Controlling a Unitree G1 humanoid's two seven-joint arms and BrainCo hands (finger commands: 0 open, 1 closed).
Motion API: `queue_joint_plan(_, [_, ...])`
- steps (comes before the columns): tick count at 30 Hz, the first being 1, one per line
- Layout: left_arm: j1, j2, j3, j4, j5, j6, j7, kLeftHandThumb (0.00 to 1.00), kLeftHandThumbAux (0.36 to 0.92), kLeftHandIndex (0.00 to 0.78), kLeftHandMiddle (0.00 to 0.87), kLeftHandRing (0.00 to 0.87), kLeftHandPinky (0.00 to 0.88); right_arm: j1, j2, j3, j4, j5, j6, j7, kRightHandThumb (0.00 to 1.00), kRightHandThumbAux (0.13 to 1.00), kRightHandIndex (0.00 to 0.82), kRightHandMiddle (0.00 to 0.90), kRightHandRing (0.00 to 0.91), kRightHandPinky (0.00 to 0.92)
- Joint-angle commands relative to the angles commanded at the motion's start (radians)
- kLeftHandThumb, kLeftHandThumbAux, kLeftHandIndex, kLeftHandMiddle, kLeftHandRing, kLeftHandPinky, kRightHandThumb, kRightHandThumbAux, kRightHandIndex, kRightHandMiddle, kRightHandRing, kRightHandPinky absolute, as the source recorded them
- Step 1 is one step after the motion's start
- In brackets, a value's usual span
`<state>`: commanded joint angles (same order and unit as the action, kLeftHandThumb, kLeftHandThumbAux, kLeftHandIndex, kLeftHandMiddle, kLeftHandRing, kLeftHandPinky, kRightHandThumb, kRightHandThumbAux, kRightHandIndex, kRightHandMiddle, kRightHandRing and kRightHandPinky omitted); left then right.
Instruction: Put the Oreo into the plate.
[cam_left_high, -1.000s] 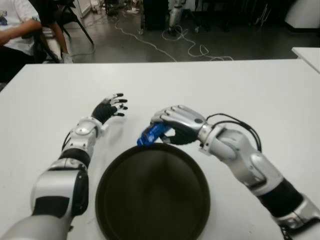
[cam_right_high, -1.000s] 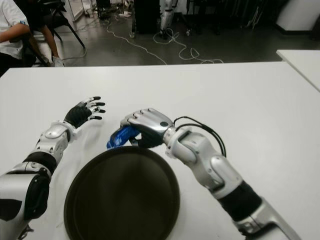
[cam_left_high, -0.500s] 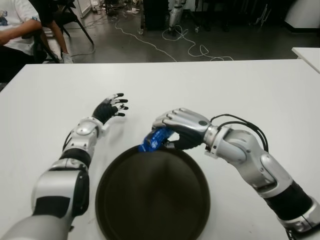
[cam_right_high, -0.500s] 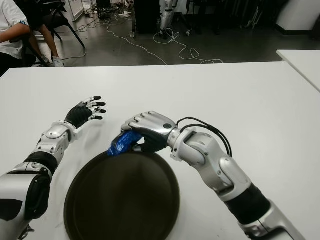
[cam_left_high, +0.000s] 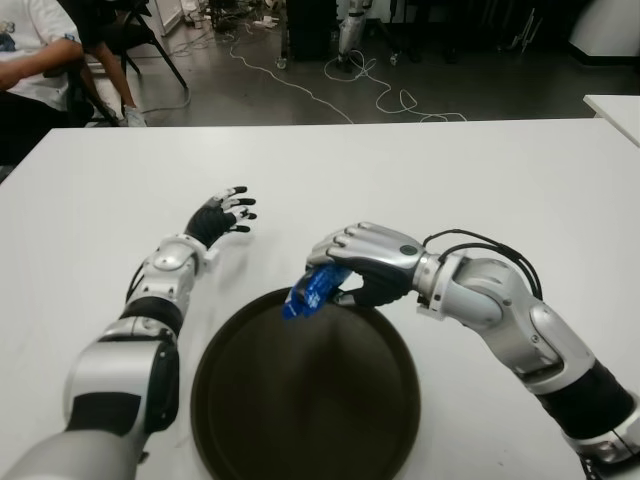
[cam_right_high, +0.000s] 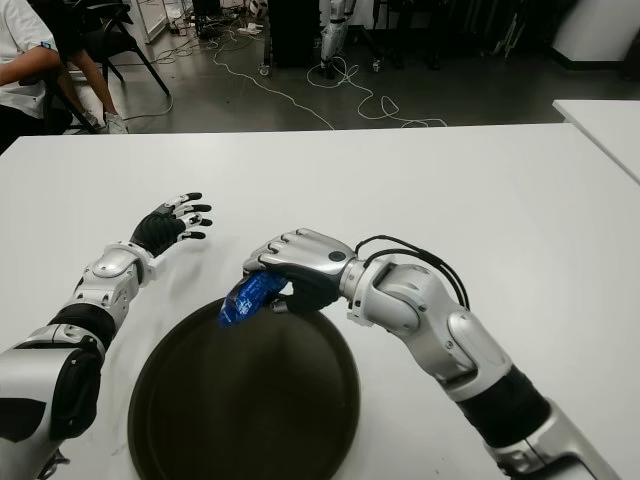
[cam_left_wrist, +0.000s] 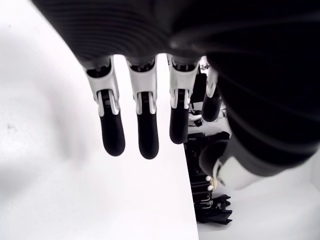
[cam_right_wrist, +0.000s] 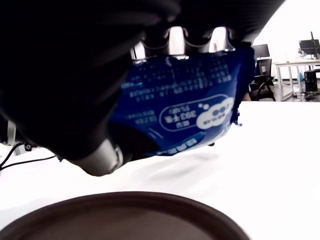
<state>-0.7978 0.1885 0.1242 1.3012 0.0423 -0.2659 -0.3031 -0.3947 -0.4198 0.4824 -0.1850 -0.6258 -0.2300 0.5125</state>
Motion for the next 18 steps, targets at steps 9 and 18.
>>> queue_joint_plan(9, [0.001, -0.001, 0.001, -0.001, -0.001, -0.003, -0.006, 0.0, 0.637, 0.13, 0.213, 0.258, 0.309, -0.042, 0.102, 0.075, 0.173, -0.094, -0.018, -0.096, 0.681, 0.732, 0.426, 0.673, 0.693, 0.71])
queue_joint_plan(18, [0.001, -0.003, 0.0, -0.002, -0.001, 0.002, -0.008, 0.0, 0.657, 0.132, 0.217, 0.259, 0.298, -0.027, 0.17, 0.084, 0.27, -0.066, -0.007, -0.123, 0.678, 0.736, 0.426, 0.684, 0.702, 0.728])
